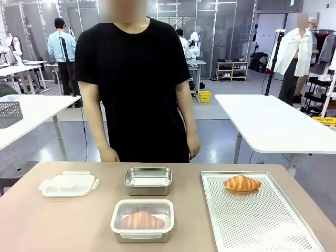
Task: Place the bread into the airtight container.
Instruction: Pick up a Butter Roll and place it into an empty Airtight Container.
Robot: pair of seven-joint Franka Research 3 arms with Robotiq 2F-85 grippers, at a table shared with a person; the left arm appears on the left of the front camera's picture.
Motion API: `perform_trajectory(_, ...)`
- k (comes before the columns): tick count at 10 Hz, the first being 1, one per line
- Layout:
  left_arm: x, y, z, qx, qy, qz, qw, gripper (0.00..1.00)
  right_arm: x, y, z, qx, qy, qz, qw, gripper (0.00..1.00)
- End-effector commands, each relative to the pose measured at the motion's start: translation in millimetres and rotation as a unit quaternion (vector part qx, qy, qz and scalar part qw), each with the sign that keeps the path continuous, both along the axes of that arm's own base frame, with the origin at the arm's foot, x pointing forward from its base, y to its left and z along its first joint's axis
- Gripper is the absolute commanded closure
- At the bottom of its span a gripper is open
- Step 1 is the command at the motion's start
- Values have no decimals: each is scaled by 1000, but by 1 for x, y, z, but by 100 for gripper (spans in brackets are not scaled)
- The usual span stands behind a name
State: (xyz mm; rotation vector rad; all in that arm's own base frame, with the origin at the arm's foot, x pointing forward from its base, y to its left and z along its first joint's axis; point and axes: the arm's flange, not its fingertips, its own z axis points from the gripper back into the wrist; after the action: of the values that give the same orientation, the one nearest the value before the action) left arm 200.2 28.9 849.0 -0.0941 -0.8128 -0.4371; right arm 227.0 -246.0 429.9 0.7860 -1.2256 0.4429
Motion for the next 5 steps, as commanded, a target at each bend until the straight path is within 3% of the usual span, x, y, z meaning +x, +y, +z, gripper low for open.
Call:
perform_trajectory(1,0,0,1,-2,0,-1,1000,0,0,0,3,1,-7,0,1000,0)
perform_trajectory(5,0,0,1,-2,0,-1,1000,0,0,0,3,1,-7,0,1000,0)
